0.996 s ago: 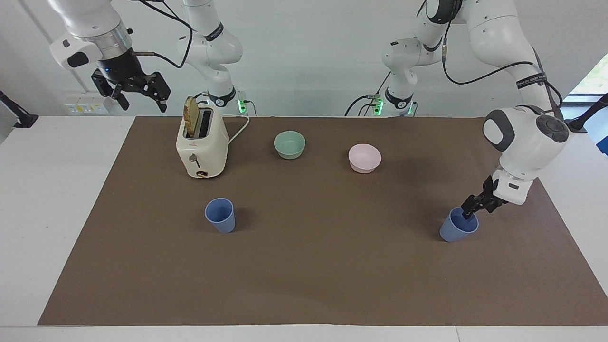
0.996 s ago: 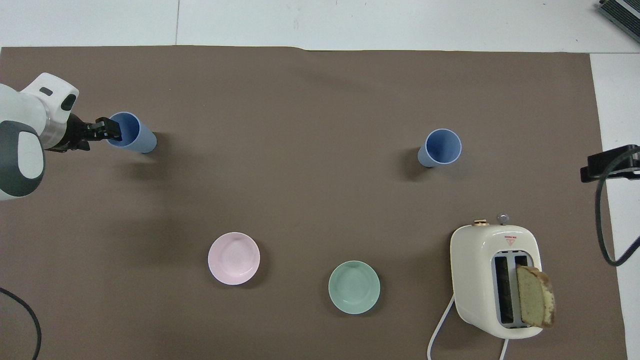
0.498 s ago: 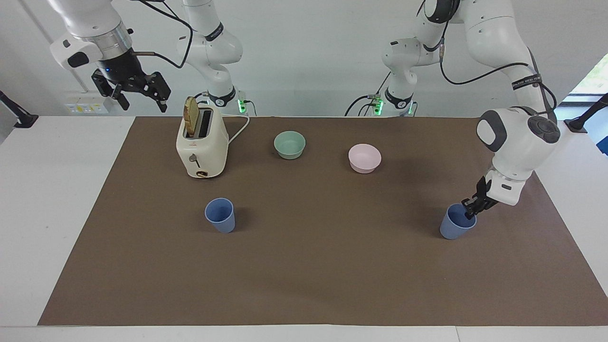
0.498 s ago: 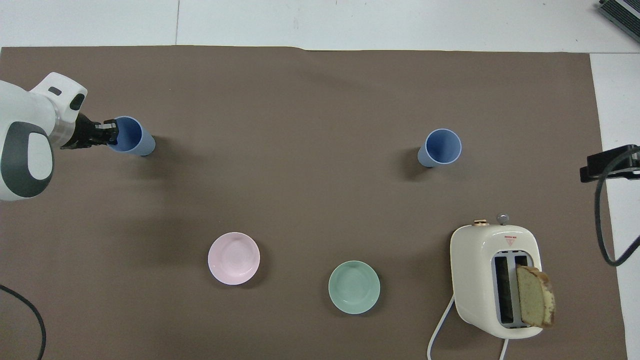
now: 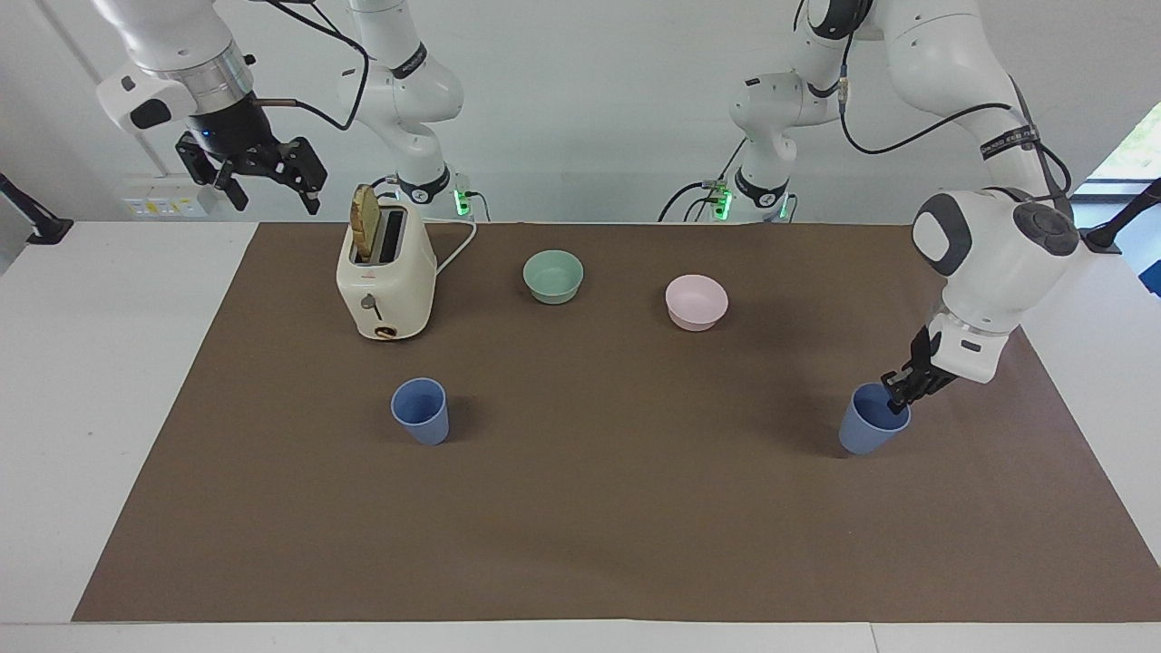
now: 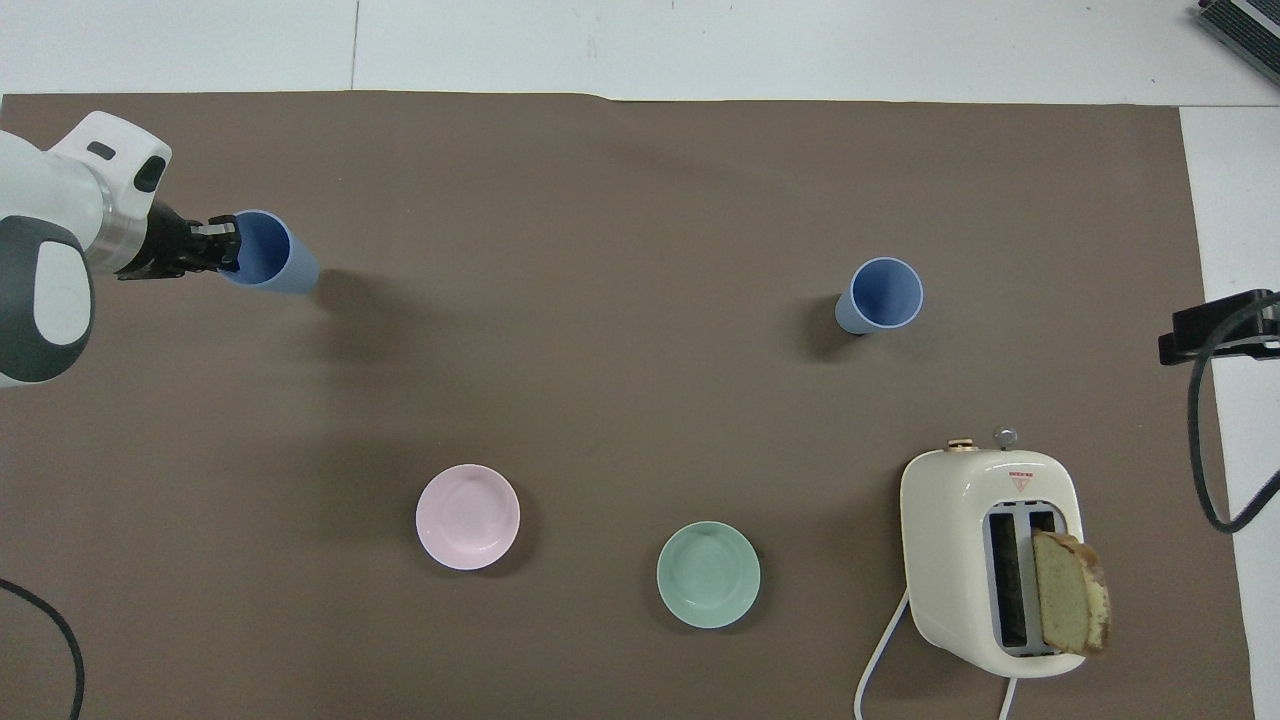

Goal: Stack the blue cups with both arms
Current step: 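Carry the blue cup with the left gripper toward the table center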

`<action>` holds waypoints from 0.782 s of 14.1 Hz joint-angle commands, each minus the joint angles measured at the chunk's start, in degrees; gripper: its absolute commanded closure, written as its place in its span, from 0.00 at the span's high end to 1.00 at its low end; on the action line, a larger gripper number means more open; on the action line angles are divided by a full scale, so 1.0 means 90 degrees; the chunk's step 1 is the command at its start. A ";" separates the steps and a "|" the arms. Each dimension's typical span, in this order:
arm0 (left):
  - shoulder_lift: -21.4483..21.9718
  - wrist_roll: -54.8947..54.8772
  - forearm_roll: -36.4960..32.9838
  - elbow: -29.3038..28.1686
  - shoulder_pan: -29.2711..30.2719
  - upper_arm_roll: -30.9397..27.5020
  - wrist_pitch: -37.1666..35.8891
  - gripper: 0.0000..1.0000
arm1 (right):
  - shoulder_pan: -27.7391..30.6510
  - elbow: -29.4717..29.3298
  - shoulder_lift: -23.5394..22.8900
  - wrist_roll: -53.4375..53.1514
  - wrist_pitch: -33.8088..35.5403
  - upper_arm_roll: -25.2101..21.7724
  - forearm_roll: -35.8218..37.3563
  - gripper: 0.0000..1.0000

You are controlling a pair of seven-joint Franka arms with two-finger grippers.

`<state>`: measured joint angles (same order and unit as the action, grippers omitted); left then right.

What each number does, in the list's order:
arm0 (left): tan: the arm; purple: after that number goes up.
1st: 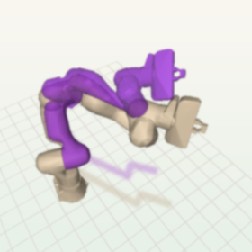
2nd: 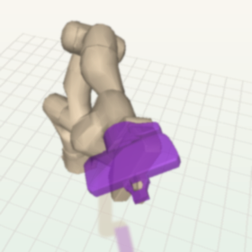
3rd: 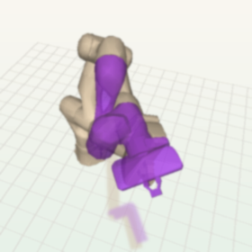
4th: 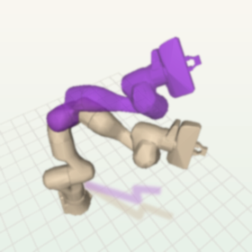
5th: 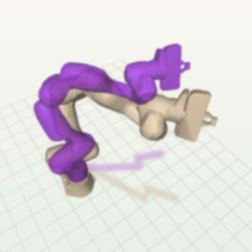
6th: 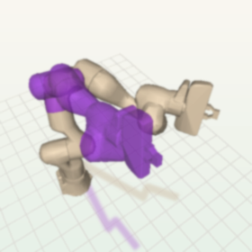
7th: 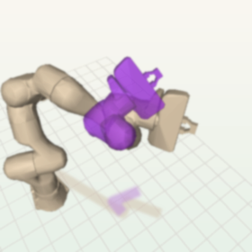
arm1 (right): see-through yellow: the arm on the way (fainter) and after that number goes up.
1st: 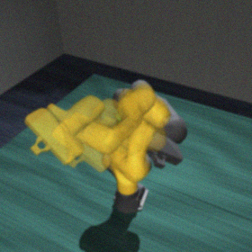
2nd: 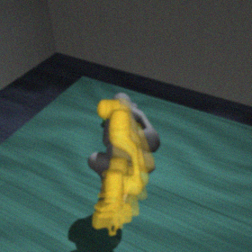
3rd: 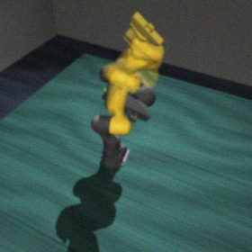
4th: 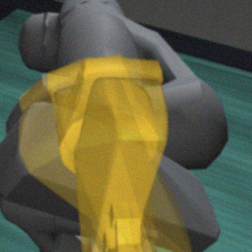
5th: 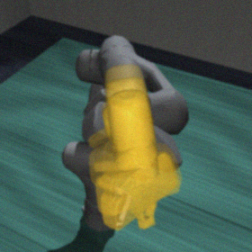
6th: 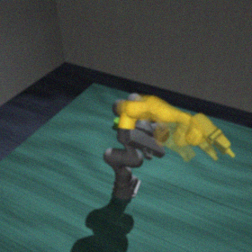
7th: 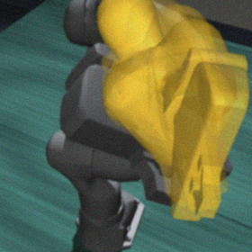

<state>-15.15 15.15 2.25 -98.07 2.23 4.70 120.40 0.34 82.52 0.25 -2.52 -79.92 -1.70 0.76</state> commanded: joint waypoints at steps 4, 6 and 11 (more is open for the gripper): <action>0.0248 0.1995 -0.0045 0.0457 -0.1348 -0.0054 -0.0771 0.00 | 0.0049 0.0050 0.0031 0.0074 -0.0055 0.0023 -0.0065 1.00; 0.0258 0.2601 -0.0055 0.0476 -0.1856 -0.0054 -0.0722 0.00 | 0.0050 0.0040 0.0031 0.0074 -0.0055 0.0023 -0.0065 1.00; -0.0025 0.3795 -0.0133 0.0466 -0.2941 -0.0054 -0.0322 0.00 | 0.0050 0.0050 0.0031 0.0084 -0.0055 0.0023 -0.0065 1.00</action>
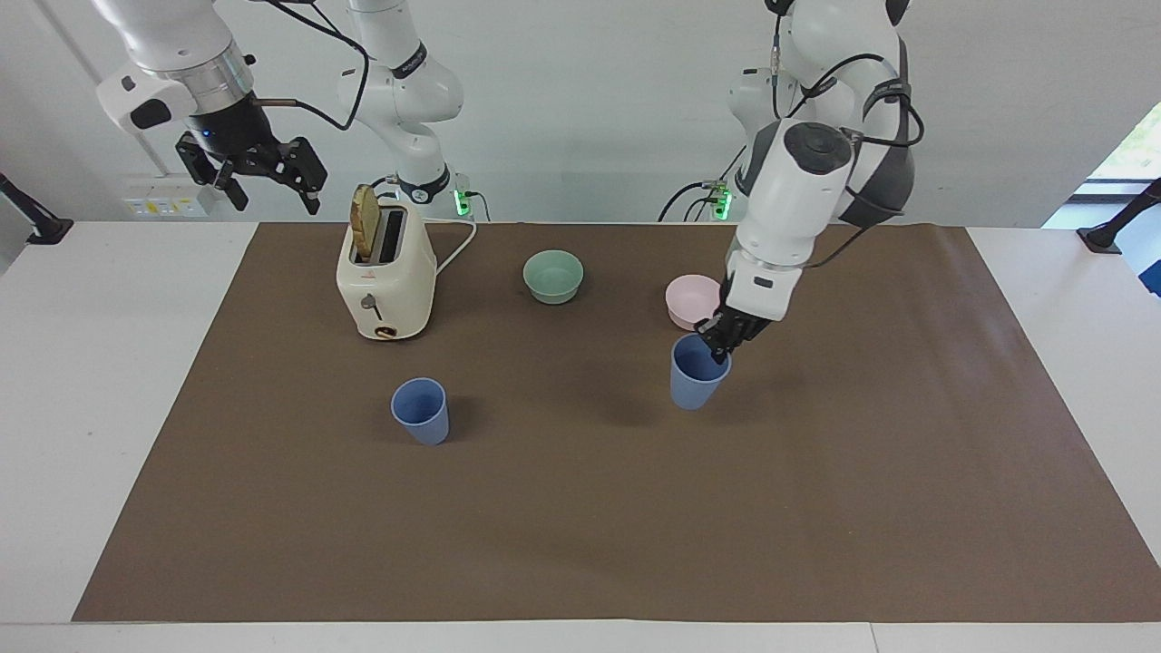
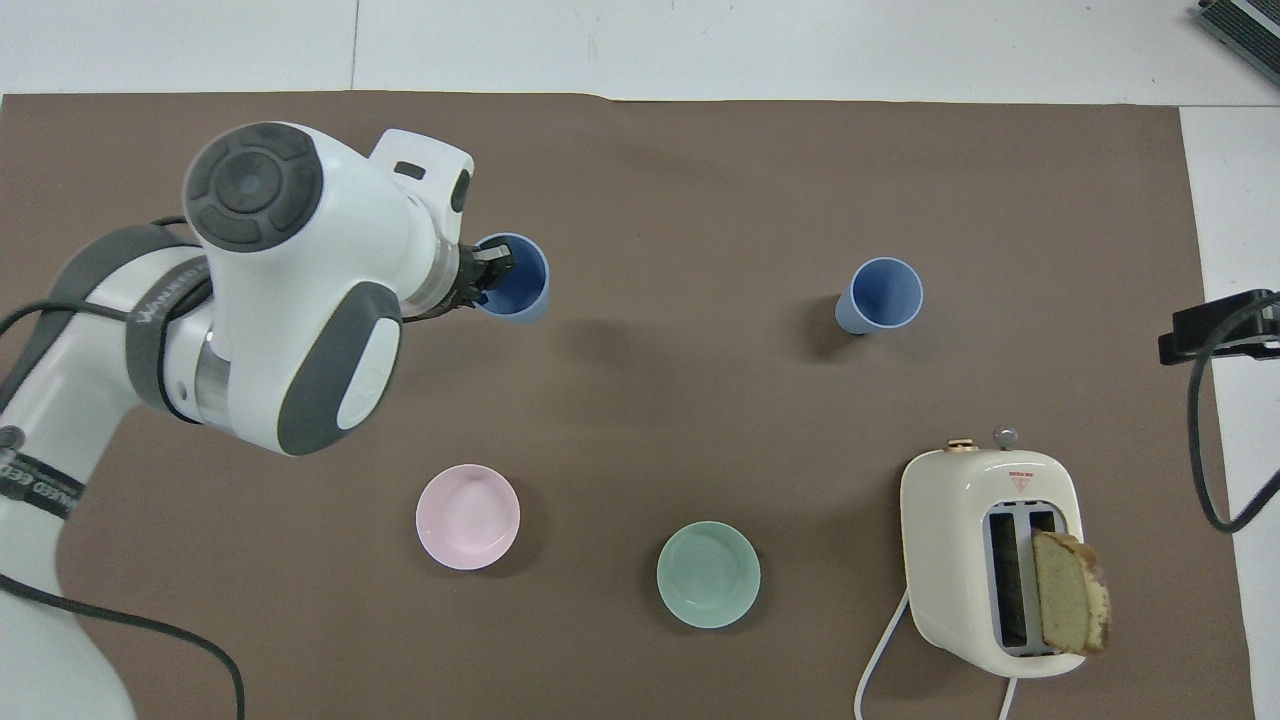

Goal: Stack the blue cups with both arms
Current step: 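Carry the blue cup with the left gripper toward the table center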

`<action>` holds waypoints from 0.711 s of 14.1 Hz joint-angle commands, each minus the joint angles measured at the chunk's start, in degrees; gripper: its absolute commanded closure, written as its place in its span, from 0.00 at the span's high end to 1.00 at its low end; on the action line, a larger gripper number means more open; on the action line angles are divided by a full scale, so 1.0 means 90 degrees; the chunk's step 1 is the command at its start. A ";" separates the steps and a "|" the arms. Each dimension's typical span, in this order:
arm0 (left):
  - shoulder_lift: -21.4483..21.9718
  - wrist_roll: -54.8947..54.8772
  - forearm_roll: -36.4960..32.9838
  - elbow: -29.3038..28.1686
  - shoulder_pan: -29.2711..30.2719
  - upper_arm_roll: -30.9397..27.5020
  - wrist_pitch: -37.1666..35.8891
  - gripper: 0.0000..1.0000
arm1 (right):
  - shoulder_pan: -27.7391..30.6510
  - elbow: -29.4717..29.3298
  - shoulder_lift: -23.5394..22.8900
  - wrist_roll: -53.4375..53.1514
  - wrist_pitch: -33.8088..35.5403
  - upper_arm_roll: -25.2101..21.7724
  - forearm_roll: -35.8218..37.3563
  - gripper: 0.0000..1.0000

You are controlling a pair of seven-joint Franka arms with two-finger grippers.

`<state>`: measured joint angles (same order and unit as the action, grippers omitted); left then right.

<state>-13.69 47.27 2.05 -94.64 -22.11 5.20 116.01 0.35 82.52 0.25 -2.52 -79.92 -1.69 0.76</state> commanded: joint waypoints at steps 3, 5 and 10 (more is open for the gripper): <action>-0.0440 0.0499 -0.0121 0.0086 -0.0560 -0.0119 0.0361 0.00 | 0.0050 0.0050 0.0031 0.0075 -0.0055 0.0022 -0.0065 1.00; -0.0800 0.0509 -0.0130 0.0193 -0.0551 -0.0109 0.0769 0.00 | 0.0050 0.0050 0.0031 0.0084 -0.0055 0.0022 -0.0065 1.00; -0.0969 0.0500 -0.0276 0.0116 -0.0522 -0.0119 0.1192 0.00 | 0.0050 0.0040 0.0031 0.0084 -0.0055 0.0022 -0.0065 1.00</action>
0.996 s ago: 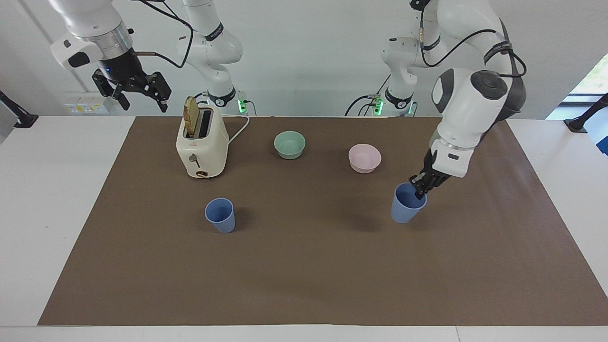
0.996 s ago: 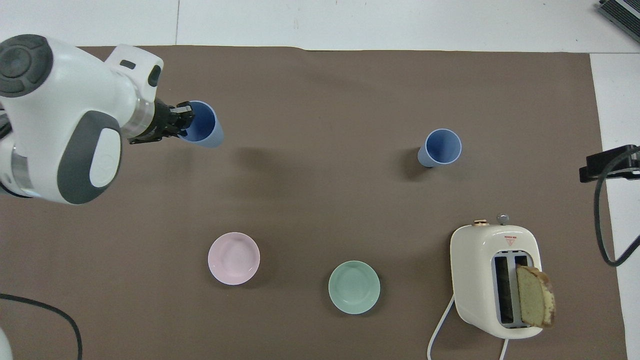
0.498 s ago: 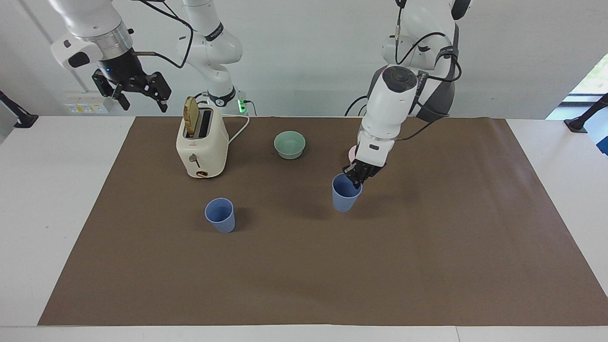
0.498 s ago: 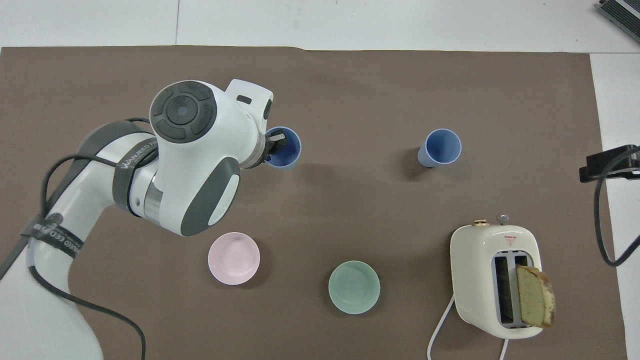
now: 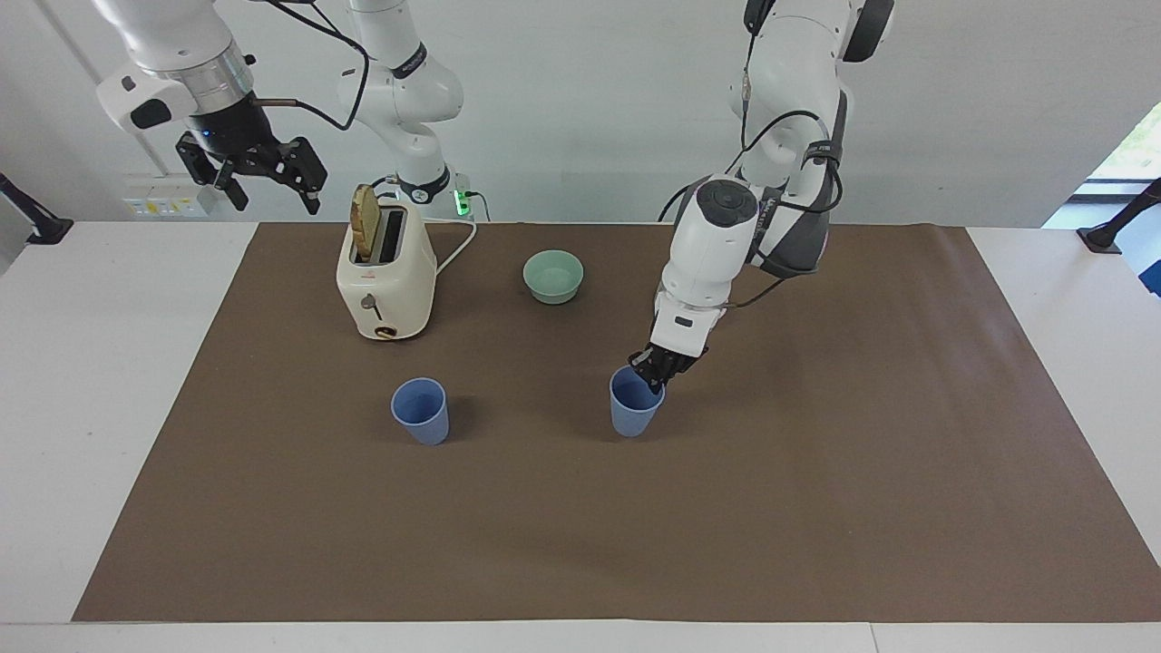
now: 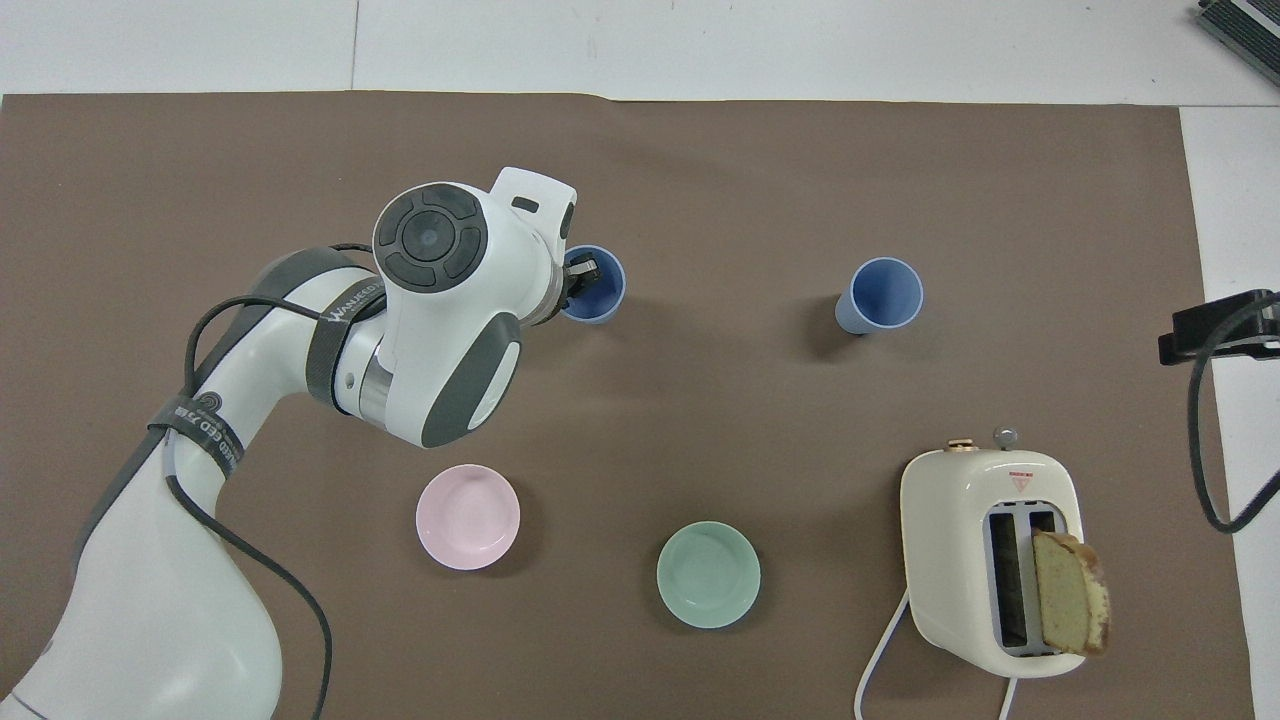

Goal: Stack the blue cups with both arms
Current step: 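Carry the blue cup with the left gripper toward the table center, then open the left gripper, releasing the cup upright on the table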

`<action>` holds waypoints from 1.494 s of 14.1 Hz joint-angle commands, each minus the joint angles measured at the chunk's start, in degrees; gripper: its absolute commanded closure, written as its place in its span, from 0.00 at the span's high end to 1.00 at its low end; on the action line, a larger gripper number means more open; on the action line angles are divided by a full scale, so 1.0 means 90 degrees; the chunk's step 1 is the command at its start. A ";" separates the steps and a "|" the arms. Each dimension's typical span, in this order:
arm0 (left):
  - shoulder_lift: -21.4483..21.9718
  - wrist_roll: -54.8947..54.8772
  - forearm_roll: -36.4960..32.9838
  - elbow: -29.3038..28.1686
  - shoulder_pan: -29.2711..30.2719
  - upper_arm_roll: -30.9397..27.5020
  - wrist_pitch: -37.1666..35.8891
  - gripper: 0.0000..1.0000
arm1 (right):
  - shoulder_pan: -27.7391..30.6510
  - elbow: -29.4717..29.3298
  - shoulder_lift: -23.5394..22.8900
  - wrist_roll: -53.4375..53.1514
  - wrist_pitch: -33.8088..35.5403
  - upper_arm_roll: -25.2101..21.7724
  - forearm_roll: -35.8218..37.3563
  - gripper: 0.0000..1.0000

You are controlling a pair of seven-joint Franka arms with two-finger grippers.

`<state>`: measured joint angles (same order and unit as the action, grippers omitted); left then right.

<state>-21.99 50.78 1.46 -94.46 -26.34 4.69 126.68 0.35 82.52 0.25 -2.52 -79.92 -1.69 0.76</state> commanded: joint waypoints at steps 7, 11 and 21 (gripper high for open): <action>-0.0144 0.0130 -0.0328 -0.0090 -0.0198 -0.0062 0.0007 0.00 | 0.0050 0.0040 0.0031 0.0075 -0.0065 0.0022 -0.0065 1.00; -0.0144 0.0120 -0.0328 -0.0139 -0.0237 -0.0052 0.0017 0.00 | 0.0040 0.0040 0.0031 0.0074 -0.0075 0.0022 -0.0065 1.00; 0.0245 0.0061 -0.0347 0.0241 -0.0169 -0.0140 -0.0695 1.00 | 0.0020 0.0098 0.0031 0.0084 -0.0241 0.0032 -0.0065 1.00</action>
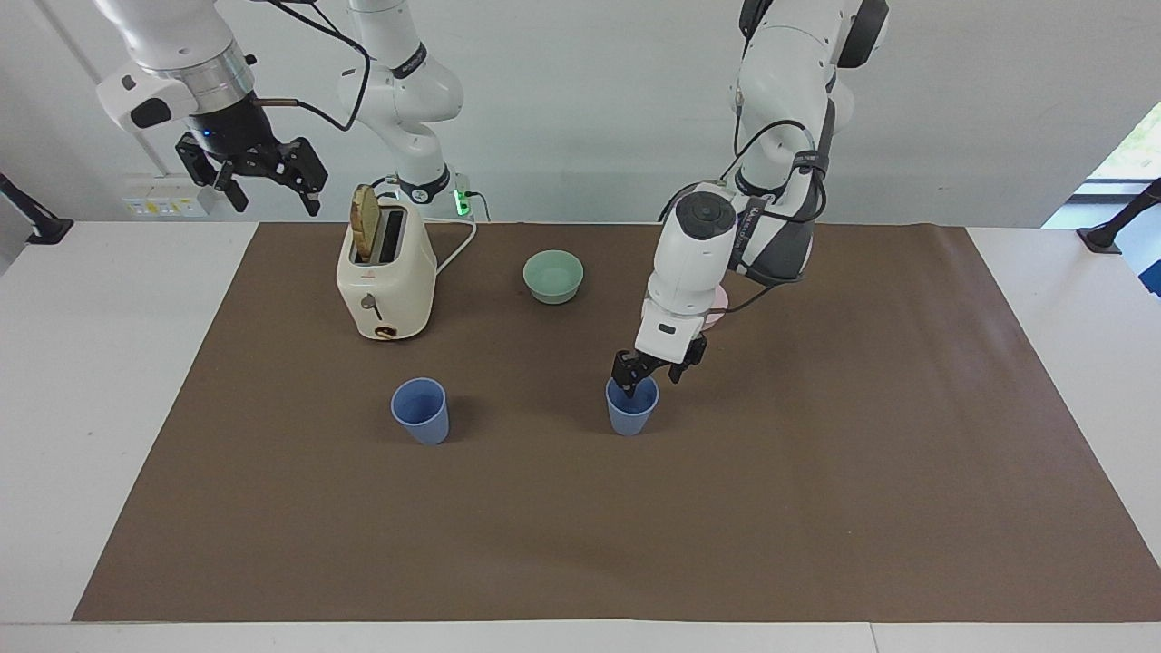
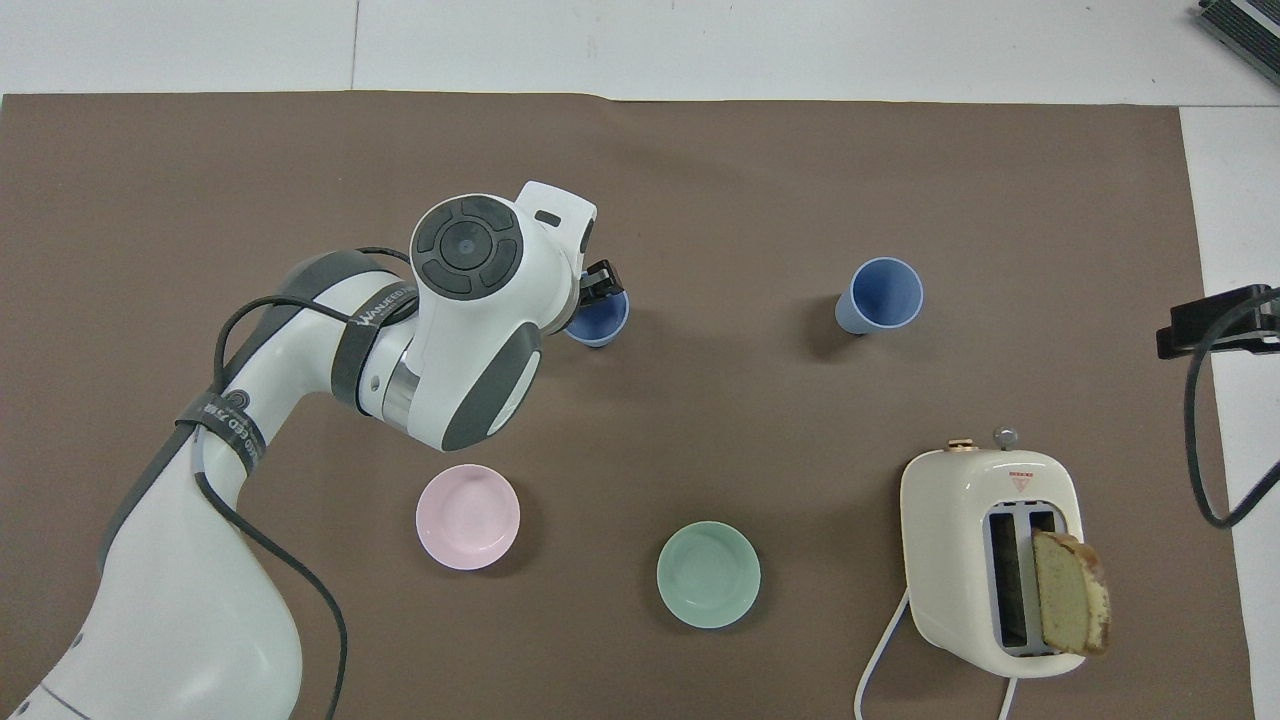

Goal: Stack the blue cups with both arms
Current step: 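Open the left gripper, releasing the cup upright on the table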

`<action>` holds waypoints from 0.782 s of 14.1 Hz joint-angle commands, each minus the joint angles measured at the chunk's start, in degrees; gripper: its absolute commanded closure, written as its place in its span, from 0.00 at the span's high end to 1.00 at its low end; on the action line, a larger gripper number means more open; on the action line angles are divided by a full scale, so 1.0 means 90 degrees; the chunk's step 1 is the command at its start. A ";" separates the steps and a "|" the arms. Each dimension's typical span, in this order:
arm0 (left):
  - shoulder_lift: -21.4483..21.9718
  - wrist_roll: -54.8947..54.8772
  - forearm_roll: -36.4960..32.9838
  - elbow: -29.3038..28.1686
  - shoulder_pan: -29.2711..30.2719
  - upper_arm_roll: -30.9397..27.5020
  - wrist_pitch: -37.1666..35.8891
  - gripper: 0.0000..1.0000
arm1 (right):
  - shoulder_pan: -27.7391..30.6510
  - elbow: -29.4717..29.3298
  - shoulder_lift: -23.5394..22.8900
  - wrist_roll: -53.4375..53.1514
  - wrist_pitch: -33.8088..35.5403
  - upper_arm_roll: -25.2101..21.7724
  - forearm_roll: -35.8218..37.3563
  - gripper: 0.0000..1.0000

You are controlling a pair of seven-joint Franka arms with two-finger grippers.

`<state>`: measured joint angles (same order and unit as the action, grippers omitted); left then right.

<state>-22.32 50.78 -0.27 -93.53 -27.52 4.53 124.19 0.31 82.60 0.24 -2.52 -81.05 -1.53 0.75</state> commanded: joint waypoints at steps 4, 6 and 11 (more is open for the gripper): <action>0.0974 -0.1183 -0.0322 0.0158 0.0575 -0.0112 -0.1013 1.00 | 0.0014 0.0110 0.0022 0.0084 -0.0340 0.0014 -0.0055 1.00; 0.1355 -0.2345 -0.0292 0.0148 0.0956 -0.0122 -0.1599 1.00 | 0.0014 0.0284 -0.0007 0.0075 -0.0583 0.0024 -0.0045 1.00; 0.1991 -0.4290 -0.0205 0.0089 0.1816 -0.0122 -0.2547 1.00 | -0.0054 0.0735 -0.0464 0.0075 -0.1793 0.0034 -0.0054 1.00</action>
<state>-6.79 17.75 -2.34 -91.37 -13.38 2.87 103.86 0.17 88.20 -1.86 -2.52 -93.90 -1.38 0.75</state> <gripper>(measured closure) 0.000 0.000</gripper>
